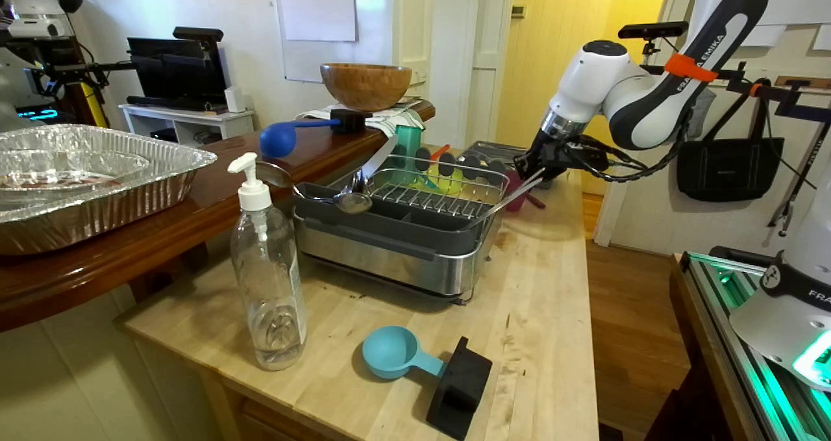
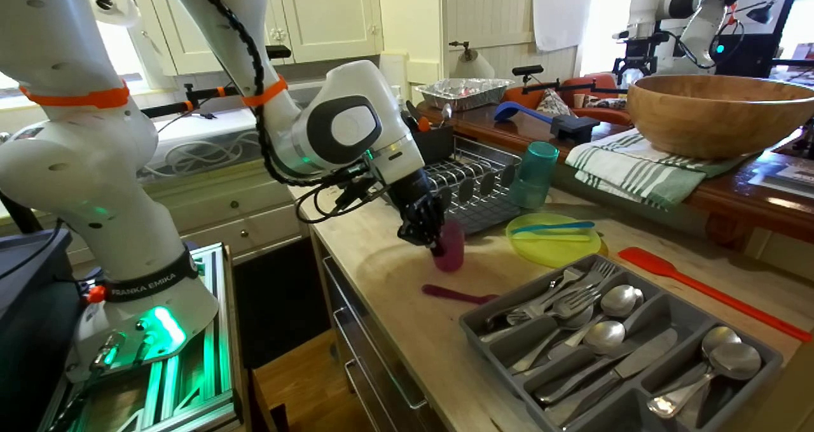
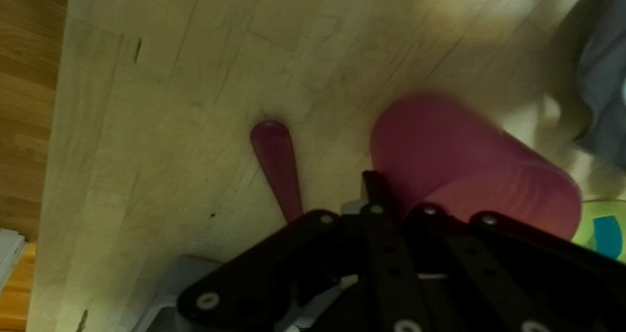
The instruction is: Remove the purple cup from the dying rack and put it on the table
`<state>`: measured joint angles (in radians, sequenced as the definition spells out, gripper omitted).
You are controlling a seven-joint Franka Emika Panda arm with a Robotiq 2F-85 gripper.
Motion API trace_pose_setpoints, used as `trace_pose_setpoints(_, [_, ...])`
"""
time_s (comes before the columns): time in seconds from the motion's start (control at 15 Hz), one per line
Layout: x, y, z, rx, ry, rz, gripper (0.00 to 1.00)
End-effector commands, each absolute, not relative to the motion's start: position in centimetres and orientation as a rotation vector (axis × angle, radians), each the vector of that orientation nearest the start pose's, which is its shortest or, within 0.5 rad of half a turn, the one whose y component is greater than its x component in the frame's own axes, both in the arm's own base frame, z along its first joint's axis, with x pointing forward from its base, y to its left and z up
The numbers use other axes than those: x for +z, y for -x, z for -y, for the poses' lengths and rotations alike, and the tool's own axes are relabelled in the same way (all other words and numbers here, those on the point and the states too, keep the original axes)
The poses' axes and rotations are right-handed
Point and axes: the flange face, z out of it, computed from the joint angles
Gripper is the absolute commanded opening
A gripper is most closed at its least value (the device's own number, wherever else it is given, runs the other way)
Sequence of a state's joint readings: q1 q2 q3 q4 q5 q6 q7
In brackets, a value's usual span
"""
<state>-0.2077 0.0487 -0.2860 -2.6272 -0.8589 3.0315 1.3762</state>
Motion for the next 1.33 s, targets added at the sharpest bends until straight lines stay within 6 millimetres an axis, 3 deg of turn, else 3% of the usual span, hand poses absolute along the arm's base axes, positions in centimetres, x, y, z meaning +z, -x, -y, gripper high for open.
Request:
trace_pose_setpoints(0.0, [25.2, -41.1, 15.0, -0.606, 2.741, -1.521, 0.01])
trace_pose_setpoints(0.73, [26.2, -38.0, 12.5, -0.480, 2.781, -1.388, 0.01])
trace_pose_setpoints(0.8, [26.2, -40.0, 12.6, -0.471, 2.784, -1.382, 0.01])
trace_pose_setpoints(1.2, [28.5, -39.5, 13.4, -0.380, 2.819, -1.315, 0.01])
trace_pose_setpoints(1.27, [28.6, -38.2, 13.3, -0.356, 2.830, -1.297, 0.01])
